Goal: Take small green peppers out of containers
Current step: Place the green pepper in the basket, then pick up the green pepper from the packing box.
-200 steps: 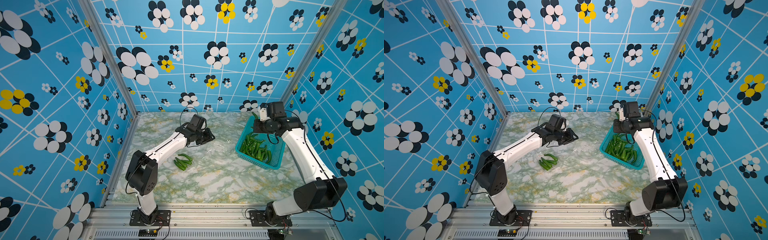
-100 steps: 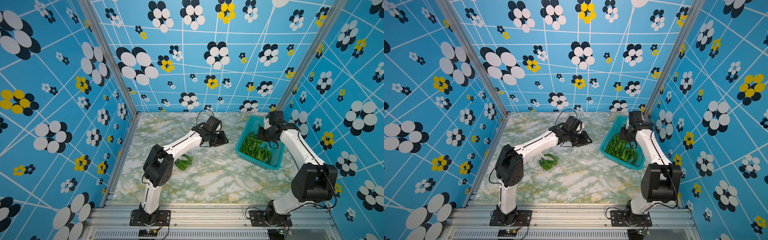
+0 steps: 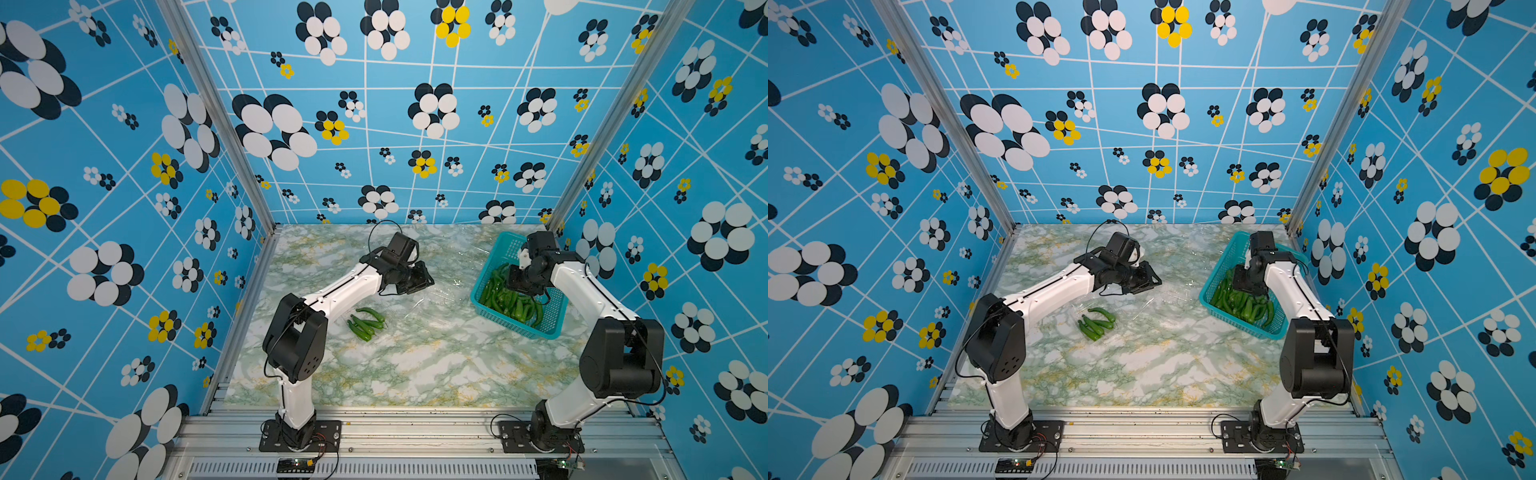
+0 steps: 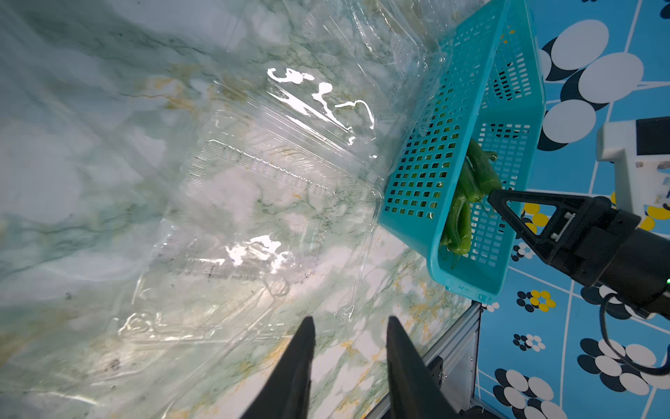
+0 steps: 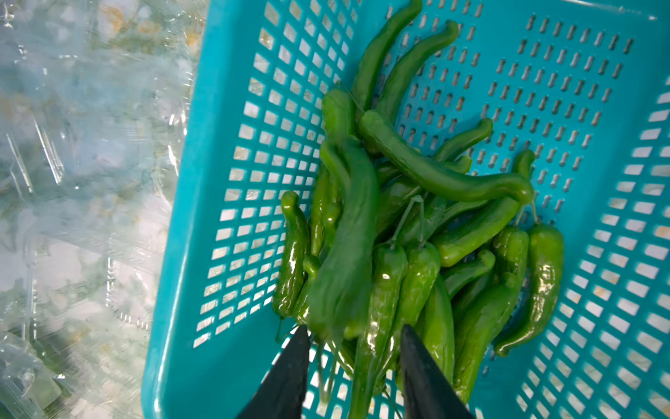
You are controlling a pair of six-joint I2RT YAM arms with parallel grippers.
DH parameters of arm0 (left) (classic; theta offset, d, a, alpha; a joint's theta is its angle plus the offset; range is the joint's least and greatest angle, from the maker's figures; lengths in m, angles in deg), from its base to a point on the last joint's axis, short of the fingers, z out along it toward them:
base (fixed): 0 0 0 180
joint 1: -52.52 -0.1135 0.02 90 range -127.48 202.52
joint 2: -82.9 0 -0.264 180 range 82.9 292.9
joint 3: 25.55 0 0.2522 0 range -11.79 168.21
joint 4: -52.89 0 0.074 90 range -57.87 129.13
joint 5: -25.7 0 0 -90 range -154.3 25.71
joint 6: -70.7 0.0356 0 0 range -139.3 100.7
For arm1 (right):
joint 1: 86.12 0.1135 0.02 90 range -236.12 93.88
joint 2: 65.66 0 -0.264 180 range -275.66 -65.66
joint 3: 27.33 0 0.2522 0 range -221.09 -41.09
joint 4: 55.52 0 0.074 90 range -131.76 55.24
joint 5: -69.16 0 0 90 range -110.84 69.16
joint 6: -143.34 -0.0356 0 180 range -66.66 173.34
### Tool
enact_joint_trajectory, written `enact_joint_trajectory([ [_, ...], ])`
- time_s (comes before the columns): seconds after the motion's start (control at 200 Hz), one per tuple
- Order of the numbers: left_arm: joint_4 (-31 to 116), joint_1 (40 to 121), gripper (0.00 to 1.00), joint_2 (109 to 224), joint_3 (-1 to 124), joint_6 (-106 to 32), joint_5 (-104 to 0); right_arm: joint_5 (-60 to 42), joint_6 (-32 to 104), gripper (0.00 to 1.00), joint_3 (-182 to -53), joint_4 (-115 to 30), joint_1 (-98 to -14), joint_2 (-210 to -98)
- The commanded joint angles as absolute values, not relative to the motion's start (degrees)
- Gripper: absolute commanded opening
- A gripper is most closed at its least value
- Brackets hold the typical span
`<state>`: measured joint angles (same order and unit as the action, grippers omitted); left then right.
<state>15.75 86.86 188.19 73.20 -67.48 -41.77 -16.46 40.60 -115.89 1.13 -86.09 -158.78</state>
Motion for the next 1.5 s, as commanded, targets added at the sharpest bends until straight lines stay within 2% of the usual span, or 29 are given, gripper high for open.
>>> enact_joint_trajectory([
  [0.0,17.24,85.75,0.36,184.30,70.24,-66.58,-42.97,-18.74,40.81,0.46,-116.43,3.17,-84.87,-155.20],
  [0.125,17.42,84.65,0.35,182.02,67.65,-66.67,-43.46,-20.08,41.55,0.47,-117.73,4.74,-82.83,-154.14],
  [0.255,17.27,83.32,0.35,179.30,64.82,-66.82,-44.32,-16.10,43.10,0.47,-117.99,4.00,-79.98,-152.61],
  [0.41,16.06,80.48,0.35,173.96,59.91,-66.76,-45.89,-10.54,44.44,0.45,-120.48,3.19,-69.37,-153.66],
  [0.655,13.70,73.75,0.36,163.72,49.40,-66.93,-47.46,-8.32,45.67,0.40,-130.69,4.25,-53.40,-165.19],
  [0.939,10.07,64.62,0.36,154.25,39.16,-66.00,-46.90,-7.57,47.85,0.38,-147.68,7.73,-40.43,-181.06],
  [1.224,9.91,59.68,0.36,151.10,33.05,-64.48,-44.94,-6.04,48.50,0.34,-158.88,8.77,-36.13,-194.48],
  [1.494,11.59,57.82,0.36,150.31,29.85,-64.21,-43.56,-5.79,49.03,0.34,-163.71,9.81,-34.77,-200.40],
])
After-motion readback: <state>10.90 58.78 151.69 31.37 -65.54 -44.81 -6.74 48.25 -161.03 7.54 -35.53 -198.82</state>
